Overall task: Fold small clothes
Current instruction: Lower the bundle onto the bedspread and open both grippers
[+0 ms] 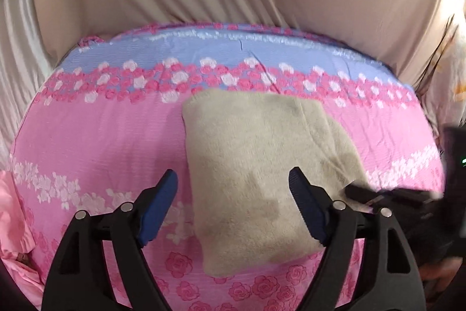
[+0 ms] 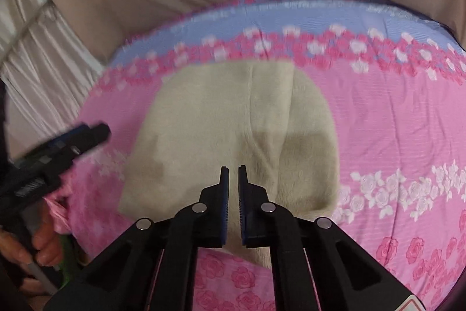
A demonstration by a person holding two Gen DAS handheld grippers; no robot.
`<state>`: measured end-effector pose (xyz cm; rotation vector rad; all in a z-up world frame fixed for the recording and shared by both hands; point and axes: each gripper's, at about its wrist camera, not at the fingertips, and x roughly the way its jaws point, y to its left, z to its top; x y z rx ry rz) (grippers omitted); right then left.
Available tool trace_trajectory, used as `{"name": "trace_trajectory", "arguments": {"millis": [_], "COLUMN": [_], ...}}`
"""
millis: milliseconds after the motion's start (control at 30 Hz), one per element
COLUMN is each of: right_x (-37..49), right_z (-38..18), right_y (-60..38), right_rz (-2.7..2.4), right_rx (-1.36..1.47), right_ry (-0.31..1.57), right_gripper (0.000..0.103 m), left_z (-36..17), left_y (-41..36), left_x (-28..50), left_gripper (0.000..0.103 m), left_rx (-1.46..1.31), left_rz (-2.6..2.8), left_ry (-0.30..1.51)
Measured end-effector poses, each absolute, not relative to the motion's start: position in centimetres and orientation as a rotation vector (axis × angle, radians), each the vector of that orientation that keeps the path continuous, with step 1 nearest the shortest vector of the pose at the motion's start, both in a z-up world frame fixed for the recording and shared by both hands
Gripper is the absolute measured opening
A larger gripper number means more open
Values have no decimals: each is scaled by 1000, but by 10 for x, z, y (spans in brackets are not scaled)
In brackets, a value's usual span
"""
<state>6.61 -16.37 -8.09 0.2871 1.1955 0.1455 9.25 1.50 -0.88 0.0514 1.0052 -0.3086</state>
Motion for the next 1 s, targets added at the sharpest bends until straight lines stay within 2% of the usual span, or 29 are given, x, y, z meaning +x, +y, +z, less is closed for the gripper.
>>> {"name": "trace_trajectory", "arguments": {"millis": [67, 100, 233, 267, 400, 500, 767, 900, 1000], "right_x": [65, 64, 60, 61, 66, 60, 33, 17, 12], "right_z": [-96, -87, -51, -52, -95, -78, -14, -7, -13], "right_y": [-164, -166, -181, -186, -191, -193, -180, -169, -163], "right_rz": [133, 133, 118, 122, 102, 89, 27, -15, -42], "right_rx": [278, 289, 322, 339, 323, 358, 324, 288, 273], "right_ry": [1235, 1215, 1130, 1130, 1271, 1220, 1041, 998, 1014], "right_gripper": [1, 1, 16, 16, 14, 14, 16, 20, 25], "left_z": [-23, -29, -42, -45, -55, -62, -47, -34, -28], "left_y": [11, 10, 13, 13, 12, 12, 19, 17, 12], "left_x": [93, 91, 86, 86, 86, 86, 81, 75, 67], "left_gripper": [76, 76, 76, 76, 76, 76, 76, 77, 82], "left_rx": [67, 83, 85, 86, 102, 126, 113, 113, 134], "left_rz": [-302, -295, -285, -283, -273, -253, -235, -220, -199], "left_ry": [1043, 1066, 1108, 1112, 1137, 1161, 1154, 1130, 1104]}}
